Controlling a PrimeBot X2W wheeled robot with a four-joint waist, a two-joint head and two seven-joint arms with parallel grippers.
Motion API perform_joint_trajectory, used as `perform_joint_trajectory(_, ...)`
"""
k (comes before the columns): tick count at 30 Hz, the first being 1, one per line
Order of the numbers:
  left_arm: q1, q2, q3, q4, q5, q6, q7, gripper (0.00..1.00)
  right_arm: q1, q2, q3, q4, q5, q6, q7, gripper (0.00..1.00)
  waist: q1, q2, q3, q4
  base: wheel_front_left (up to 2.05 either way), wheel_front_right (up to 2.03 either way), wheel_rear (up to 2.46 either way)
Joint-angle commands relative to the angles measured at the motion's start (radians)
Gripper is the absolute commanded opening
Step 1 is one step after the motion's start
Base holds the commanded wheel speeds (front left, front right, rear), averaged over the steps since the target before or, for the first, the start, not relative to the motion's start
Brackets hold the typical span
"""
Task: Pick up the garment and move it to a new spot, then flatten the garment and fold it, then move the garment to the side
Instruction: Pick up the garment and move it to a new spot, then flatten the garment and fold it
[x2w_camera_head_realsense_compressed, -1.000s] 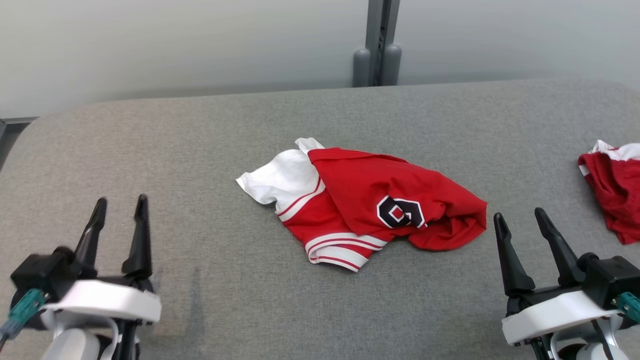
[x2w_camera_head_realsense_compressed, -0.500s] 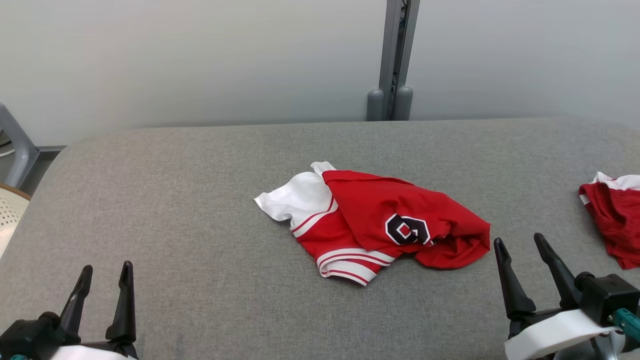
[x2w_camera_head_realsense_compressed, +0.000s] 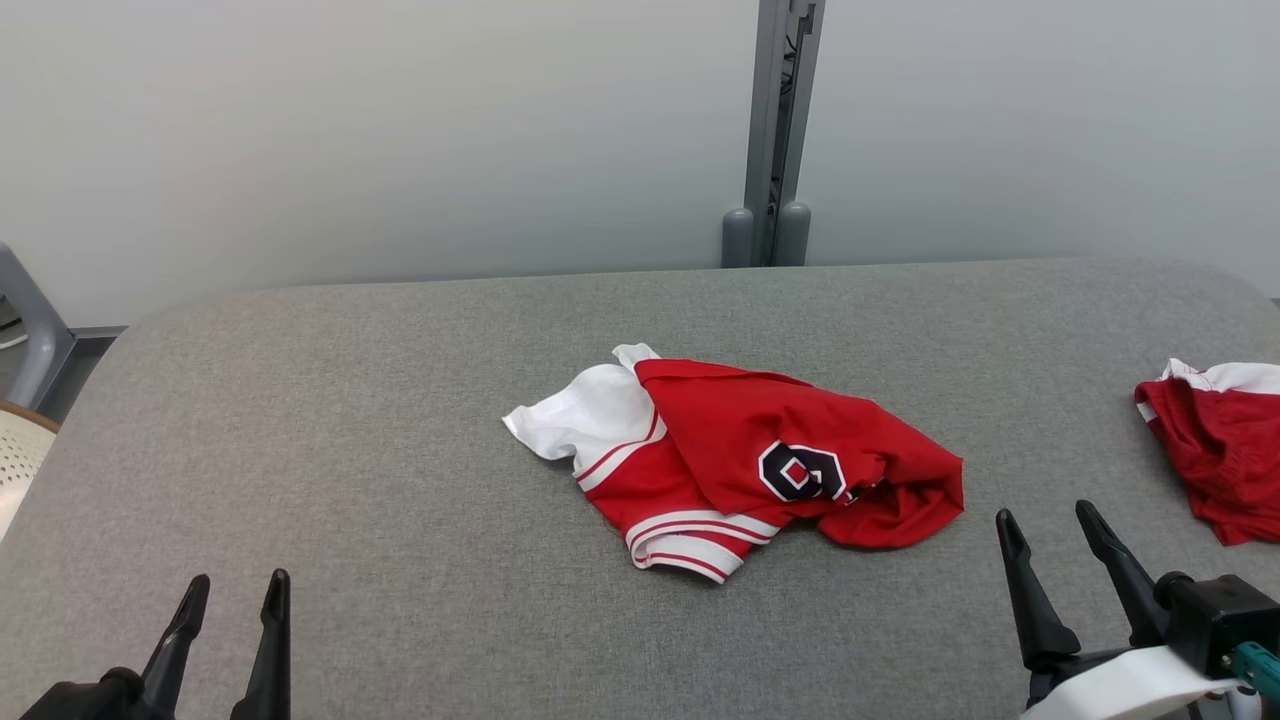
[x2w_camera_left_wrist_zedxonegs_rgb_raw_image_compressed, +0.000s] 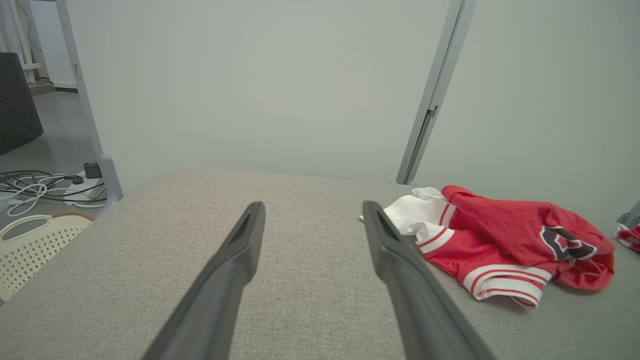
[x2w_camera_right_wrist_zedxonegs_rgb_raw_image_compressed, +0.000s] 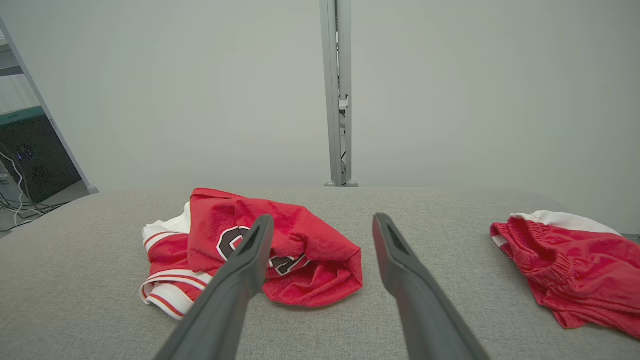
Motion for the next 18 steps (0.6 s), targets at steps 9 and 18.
perform_joint_trajectory(9, 0.018, 0.015, 0.005, -0.020, 0.011, 0.024, 0.003, 1.00, 0.000, -0.006, 0.005, -0.005, -0.003, 0.000, 0.003, 1.00, 0.0000, -0.0001, 0.000, -0.007, 0.00, 0.00, 0.00)
perform_joint_trajectory(18, 0.018, 0.022, 0.001, -0.026, 0.015, 0.032, 0.007, 1.00, -0.002, -0.004, 0.007, 0.001, 0.002, 0.000, -0.002, 1.00, 0.0000, -0.0001, 0.002, -0.007, 0.00, 0.00, 0.00)
